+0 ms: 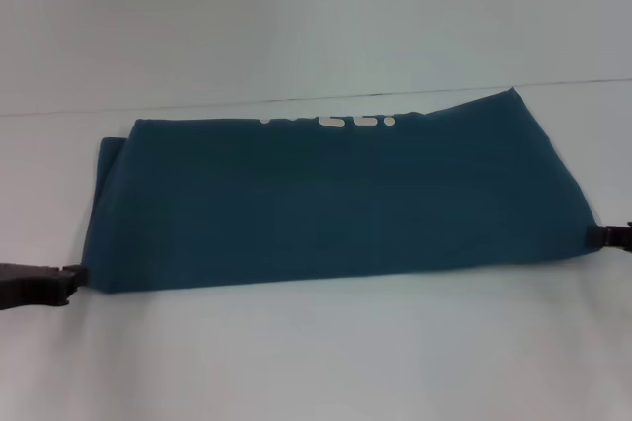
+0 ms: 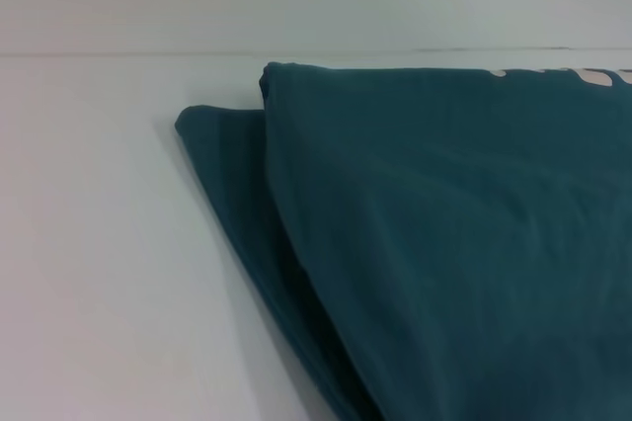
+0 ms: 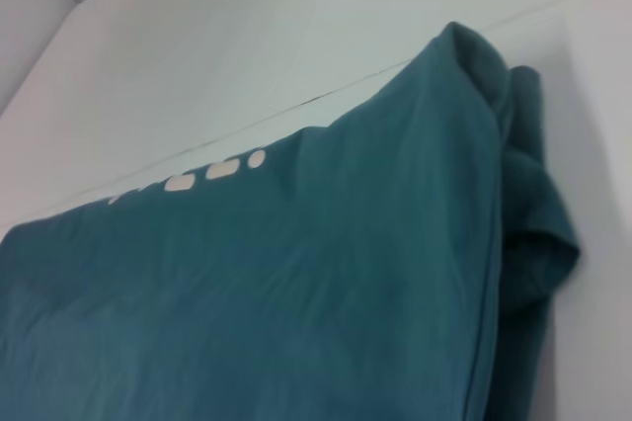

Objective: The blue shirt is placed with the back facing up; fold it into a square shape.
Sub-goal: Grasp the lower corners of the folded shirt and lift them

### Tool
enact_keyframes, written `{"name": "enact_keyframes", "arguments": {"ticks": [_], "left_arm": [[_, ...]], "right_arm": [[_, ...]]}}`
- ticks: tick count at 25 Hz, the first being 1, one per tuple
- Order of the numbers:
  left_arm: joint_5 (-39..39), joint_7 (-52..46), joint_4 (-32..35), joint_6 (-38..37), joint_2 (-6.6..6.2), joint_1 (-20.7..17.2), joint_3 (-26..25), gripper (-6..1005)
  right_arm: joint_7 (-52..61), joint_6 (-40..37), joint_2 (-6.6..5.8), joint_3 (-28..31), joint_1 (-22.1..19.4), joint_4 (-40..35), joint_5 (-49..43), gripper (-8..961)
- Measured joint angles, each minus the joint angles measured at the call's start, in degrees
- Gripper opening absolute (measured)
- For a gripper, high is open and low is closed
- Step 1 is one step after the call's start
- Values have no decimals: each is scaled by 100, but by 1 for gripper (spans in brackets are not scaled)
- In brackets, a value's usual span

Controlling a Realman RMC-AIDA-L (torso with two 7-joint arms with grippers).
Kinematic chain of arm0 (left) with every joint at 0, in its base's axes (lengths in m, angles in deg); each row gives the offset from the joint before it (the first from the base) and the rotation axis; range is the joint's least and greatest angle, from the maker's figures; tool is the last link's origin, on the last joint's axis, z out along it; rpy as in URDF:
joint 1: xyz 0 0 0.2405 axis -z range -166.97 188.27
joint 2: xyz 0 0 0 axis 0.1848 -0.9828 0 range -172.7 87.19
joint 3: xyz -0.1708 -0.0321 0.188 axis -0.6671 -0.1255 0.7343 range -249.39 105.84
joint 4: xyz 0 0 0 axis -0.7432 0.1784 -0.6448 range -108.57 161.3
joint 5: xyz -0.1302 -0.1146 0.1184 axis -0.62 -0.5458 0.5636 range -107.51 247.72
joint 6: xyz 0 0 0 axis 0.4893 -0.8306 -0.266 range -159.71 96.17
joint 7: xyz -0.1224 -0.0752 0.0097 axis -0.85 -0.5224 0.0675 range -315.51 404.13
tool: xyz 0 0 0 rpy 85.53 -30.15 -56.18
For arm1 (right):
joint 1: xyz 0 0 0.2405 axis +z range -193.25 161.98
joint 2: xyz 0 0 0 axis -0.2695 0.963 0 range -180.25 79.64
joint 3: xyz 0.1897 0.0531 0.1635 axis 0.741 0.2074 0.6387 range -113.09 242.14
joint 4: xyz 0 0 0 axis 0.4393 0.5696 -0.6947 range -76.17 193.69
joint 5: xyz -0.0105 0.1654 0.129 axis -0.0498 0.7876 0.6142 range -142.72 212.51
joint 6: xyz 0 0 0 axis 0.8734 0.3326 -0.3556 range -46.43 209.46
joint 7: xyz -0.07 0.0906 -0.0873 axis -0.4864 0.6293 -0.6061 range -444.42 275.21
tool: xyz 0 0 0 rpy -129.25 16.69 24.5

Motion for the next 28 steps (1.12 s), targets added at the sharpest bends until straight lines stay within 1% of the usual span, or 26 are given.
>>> {"name": "enact_keyframes", "arguments": {"ticks": [8, 28], "left_arm": [[2, 0, 42, -62, 0, -50, -136, 2], [98, -16, 46, -74, -19, -39, -346, 0]], "right_arm": [[-64, 90, -10, 87, -109, 35, -2, 2], [-75, 208, 3, 154, -124, 42, 57, 2]]}}
